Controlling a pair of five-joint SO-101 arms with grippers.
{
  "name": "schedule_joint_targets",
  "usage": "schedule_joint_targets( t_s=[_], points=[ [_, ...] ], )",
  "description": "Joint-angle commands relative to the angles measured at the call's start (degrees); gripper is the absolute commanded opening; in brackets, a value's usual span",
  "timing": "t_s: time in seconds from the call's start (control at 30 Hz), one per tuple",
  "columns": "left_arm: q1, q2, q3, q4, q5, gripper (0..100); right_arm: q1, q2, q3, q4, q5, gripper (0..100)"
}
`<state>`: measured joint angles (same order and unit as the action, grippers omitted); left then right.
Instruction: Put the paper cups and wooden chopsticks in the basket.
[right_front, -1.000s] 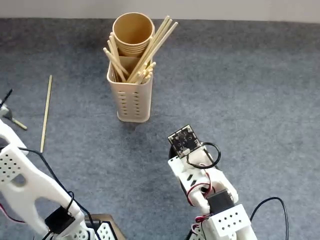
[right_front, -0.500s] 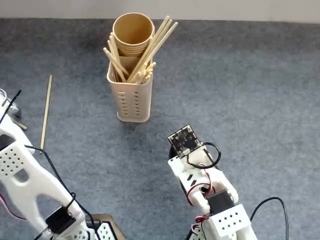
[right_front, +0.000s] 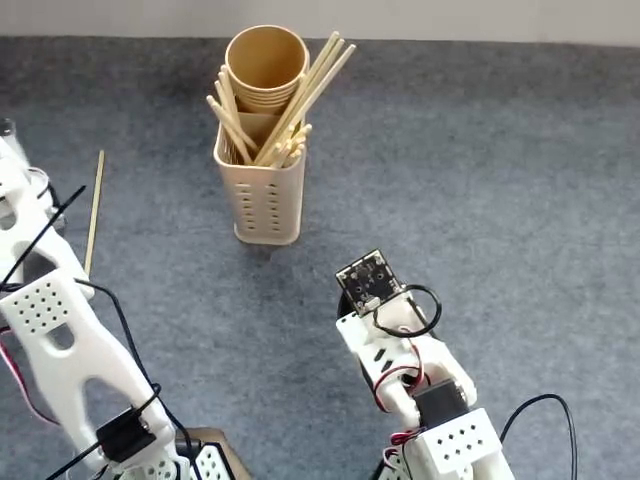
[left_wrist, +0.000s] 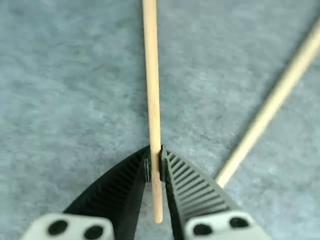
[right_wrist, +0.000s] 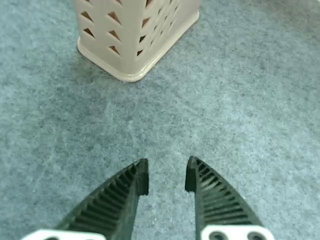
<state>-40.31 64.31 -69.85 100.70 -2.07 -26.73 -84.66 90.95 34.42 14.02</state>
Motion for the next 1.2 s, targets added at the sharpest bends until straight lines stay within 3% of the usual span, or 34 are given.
schedule_joint_targets(
  t_s=[0.0,0.33,0.5,0.67,0.83,1.03,1.17],
  points=[
    [1.6,-5.3,1.5,1.6,-8.1,0,-0.5,-0.5,-0.2,-0.7,0.5,13.9],
    [4.4,-16.4,23.4,1.3,-25.2,0,-0.7,-0.5,-0.2,-0.7,0.5,13.9],
    [4.5,-16.7,23.7,0.9,-25.5,2,-1.5,-0.5,-0.2,-0.7,0.5,13.9],
    [4.3,-16.8,18.7,0.5,-25.2,16,-1.5,-0.5,-0.2,-0.7,0.5,13.9],
    [4.8,-16.7,10.8,0.6,-23.2,15,-1.5,-0.5,-0.2,-0.7,0.5,13.9],
    [7.6,-15.3,10.8,0.1,-22.0,15,-1.5,-0.5,-0.2,-0.7,0.5,13.9],
    [9.5,-10.6,10.9,-3.9,-17.3,15,-1.5,-0.5,-0.2,-0.7,0.5,13.9]
  ],
)
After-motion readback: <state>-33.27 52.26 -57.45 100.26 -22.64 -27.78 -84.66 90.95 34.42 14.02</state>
